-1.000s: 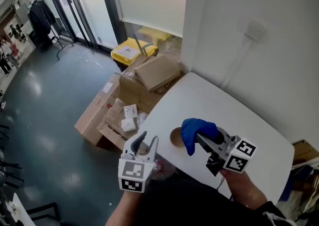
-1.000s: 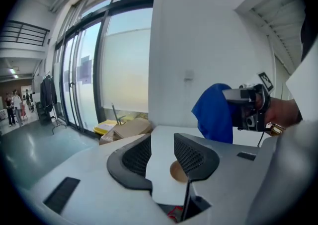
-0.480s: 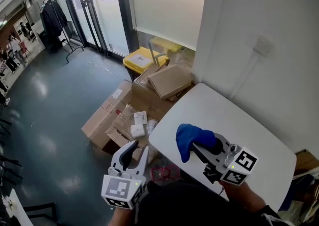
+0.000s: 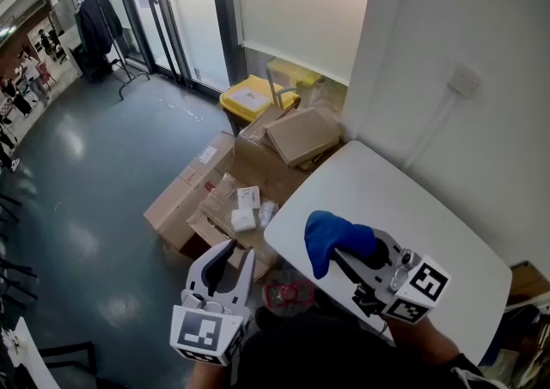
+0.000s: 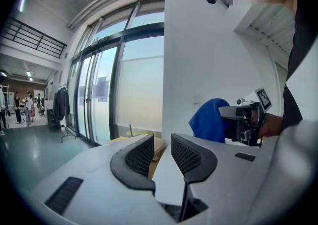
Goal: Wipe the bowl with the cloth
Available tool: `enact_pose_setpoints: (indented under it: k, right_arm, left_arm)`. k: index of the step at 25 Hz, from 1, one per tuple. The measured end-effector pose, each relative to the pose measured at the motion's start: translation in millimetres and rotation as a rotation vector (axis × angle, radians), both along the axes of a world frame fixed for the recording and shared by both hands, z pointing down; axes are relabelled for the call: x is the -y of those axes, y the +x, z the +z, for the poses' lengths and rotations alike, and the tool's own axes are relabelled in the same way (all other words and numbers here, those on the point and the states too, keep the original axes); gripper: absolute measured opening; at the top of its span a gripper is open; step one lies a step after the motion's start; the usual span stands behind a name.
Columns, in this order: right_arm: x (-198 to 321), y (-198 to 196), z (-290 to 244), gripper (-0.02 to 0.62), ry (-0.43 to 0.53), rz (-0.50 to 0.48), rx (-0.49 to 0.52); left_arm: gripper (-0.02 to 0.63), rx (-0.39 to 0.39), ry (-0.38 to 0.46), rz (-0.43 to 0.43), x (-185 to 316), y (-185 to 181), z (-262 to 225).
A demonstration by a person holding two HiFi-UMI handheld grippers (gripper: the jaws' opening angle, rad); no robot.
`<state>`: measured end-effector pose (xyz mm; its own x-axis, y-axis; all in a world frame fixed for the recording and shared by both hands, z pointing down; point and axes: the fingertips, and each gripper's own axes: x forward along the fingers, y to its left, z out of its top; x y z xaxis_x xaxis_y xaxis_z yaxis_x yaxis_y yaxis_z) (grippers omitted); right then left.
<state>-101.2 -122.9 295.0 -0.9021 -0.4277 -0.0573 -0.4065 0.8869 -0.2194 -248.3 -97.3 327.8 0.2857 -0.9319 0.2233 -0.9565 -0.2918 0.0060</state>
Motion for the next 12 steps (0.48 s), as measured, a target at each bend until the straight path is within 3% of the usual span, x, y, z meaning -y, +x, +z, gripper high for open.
enact_pose_setpoints:
  k: [12]
  right_arm:
    - [-1.7, -9.3, -0.4, 0.076, 0.013, -0.036, 0.0]
  left_arm:
    - [0.106, -0.001, 0.01, -0.003, -1.6, -2.4, 0.7]
